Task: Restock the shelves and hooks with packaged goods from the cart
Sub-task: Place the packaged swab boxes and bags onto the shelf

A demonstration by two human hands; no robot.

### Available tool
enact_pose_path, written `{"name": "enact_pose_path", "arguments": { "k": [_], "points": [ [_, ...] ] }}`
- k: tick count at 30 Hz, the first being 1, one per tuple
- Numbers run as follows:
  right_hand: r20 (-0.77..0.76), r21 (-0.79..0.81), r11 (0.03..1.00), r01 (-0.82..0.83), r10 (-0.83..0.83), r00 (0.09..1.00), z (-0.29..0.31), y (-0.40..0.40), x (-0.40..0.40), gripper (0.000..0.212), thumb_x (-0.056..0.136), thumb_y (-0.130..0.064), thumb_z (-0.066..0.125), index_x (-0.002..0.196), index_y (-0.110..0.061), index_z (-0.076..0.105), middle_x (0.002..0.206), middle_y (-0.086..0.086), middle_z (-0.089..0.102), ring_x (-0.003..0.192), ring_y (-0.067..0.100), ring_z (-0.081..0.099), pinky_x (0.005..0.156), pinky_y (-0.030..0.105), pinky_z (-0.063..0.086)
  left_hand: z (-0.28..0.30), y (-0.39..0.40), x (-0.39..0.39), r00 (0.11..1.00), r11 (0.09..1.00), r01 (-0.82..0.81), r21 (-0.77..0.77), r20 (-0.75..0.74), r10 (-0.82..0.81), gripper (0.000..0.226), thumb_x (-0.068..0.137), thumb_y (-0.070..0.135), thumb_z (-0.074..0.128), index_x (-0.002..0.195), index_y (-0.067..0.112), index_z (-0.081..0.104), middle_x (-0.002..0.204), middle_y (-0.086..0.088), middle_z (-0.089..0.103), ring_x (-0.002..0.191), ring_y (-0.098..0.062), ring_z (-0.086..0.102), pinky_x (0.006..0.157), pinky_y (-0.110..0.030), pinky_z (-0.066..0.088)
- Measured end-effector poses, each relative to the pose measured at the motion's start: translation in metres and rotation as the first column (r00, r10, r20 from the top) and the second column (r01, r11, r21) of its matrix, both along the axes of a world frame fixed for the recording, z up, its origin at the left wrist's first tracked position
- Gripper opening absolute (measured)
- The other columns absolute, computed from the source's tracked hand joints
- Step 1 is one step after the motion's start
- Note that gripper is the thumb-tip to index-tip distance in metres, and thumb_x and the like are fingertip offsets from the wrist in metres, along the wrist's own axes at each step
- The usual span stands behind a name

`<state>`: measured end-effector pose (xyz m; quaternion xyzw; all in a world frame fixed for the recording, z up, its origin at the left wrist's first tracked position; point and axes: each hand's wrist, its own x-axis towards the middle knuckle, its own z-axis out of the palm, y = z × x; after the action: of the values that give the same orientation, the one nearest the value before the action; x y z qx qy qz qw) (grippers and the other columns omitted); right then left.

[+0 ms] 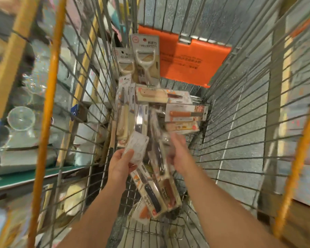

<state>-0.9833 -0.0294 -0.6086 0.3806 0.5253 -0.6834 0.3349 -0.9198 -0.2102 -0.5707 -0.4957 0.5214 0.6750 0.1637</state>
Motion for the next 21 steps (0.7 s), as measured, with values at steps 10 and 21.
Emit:
{"name": "enact_pose_path", "arguments": {
  "k": [10, 21],
  "points": [
    [-0.345, -0.038, 0.999, 0.020, -0.032, 0.938, 0.151, 0.044, -0.003, 0.019, 0.098, -0.032, 0.047, 0.116, -0.027, 0.048, 0.107, -0.005, 0.066, 0.079, 0.014, 0.069, 0.062, 0.032, 0.055, 0.091, 0.026, -0.013, 0.976, 0.977, -0.043, 0.208, -0.202, 0.086, 0.053, 0.096, 0.008, 0.059, 0.144, 0.011, 0.038, 0.118, -0.021, 0.062, 0.094, -0.031, 0.066, 0.061, -0.032, 0.057],
    [-0.575, -0.305, 0.877, -0.371, 0.141, 0.806, 0.329, 0.051, 0.044, 0.027, 0.082, -0.039, 0.059, 0.105, -0.025, 0.057, 0.094, 0.006, 0.064, 0.071, 0.024, 0.061, 0.066, 0.043, 0.058, 0.285, 0.066, 0.061, 0.629, 0.931, -0.203, 0.304, -0.688, 0.362, 0.029, 0.099, 0.031, 0.045, 0.100, 0.016, 0.070, 0.094, -0.005, 0.072, 0.081, -0.017, 0.069, 0.068, -0.028, 0.055]
  ]
}}
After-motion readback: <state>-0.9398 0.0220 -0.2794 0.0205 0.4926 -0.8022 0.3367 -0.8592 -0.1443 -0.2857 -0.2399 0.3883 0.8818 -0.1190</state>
